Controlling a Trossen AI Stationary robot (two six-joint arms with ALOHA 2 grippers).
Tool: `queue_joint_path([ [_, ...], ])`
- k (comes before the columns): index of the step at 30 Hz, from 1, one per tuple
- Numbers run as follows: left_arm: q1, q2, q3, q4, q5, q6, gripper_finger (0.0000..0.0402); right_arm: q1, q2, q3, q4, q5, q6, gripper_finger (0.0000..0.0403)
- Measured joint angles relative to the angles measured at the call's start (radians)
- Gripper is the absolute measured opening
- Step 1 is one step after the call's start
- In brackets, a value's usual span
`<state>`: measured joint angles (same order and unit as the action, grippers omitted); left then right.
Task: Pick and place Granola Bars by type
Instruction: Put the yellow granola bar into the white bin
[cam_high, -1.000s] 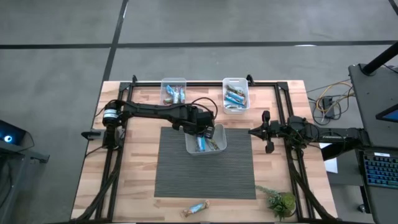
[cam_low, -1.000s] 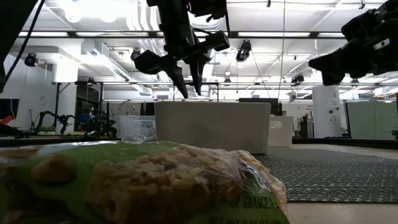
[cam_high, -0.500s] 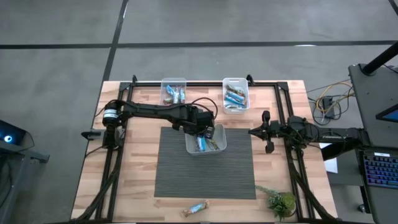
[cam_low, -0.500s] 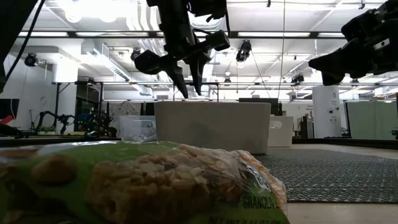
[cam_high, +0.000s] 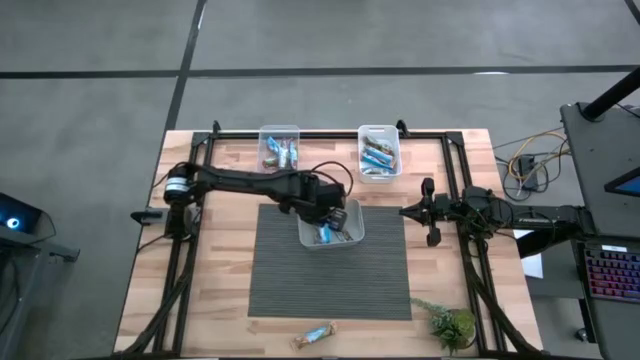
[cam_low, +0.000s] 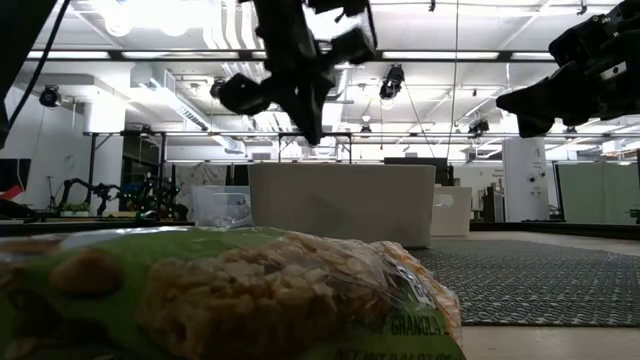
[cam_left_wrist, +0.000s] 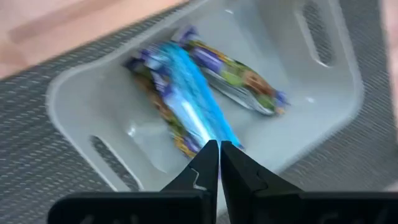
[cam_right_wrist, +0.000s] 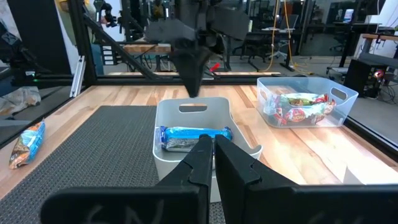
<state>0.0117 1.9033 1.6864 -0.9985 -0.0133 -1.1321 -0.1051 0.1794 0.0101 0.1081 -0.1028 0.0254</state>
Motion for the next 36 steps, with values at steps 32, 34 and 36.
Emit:
queue_joint_path([
  [32, -0.485, 0.002, 0.241, 0.118, 0.028, 0.369, 0.0000, 0.000, 0.000, 0.000, 0.000, 0.000, 0.000, 0.0009],
  [34, -0.515, 0.002, 0.241, 0.119, 0.028, 0.415, 0.0000, 0.000, 0.000, 0.000, 0.000, 0.000, 0.000, 0.0009],
  [36, -0.542, 0.002, 0.240, 0.119, 0.028, 0.431, 0.0000, 0.000, 0.000, 0.000, 0.000, 0.000, 0.000, 0.0009],
])
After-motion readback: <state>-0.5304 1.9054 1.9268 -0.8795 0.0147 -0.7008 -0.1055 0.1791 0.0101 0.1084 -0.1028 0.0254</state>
